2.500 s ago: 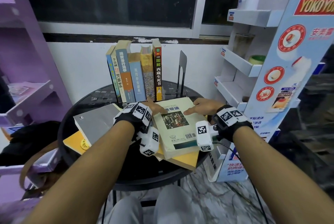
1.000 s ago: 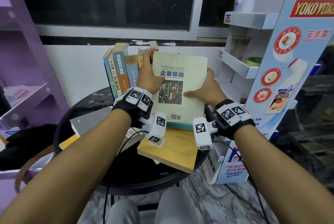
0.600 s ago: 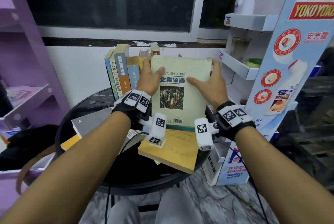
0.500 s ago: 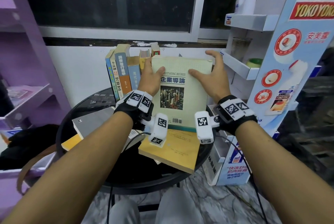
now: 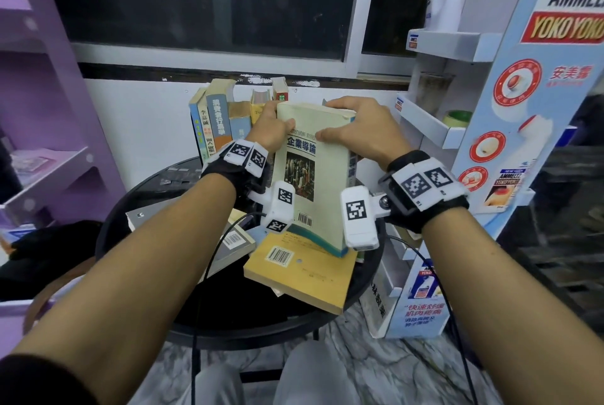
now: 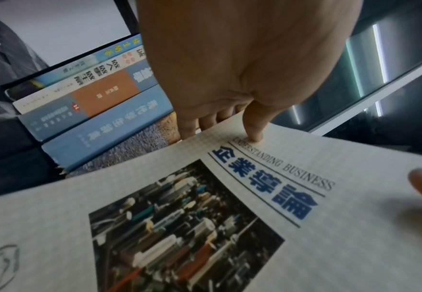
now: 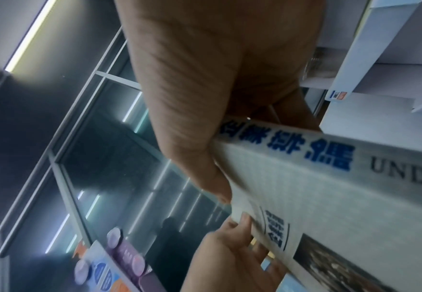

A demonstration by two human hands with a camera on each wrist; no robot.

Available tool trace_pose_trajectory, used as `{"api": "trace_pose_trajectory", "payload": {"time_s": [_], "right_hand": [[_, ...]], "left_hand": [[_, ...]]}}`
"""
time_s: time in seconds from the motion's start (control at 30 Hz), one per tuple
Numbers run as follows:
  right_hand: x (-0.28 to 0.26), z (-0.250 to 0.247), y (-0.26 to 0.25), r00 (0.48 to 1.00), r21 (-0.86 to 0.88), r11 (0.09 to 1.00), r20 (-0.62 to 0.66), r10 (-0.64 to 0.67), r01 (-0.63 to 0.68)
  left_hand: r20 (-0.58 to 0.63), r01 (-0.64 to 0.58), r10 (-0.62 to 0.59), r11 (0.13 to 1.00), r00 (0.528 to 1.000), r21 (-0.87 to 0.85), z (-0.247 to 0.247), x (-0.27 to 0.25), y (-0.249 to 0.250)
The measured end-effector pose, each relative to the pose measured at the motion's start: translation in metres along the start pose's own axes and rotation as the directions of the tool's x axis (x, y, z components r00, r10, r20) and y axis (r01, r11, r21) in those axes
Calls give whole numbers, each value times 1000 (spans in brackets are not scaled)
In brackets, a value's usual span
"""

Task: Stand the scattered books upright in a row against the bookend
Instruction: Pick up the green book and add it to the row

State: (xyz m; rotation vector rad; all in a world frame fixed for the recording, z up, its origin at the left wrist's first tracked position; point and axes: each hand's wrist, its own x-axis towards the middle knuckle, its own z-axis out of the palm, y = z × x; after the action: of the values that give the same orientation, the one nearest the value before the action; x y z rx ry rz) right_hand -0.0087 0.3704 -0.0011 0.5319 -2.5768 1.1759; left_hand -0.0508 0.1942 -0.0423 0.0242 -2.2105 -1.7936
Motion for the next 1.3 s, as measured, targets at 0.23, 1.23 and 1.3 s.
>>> {"api": "trace_pose_trajectory", "payload": {"time_s": [0.23, 1.23, 1.3], "right_hand": [[-3, 11, -6, 997, -71, 997, -77, 9, -15], [65, -3, -3, 994, -160, 985, -96, 51, -66], [73, -2, 0, 993, -155, 985, -104, 60, -75]], "left_hand": [[30, -30, 29, 999, 999, 33, 0, 13, -4], [-60, -114, 174, 830, 983, 546, -12, 106, 3], [-32, -109, 160, 793, 987, 600, -10, 116, -1]]}}
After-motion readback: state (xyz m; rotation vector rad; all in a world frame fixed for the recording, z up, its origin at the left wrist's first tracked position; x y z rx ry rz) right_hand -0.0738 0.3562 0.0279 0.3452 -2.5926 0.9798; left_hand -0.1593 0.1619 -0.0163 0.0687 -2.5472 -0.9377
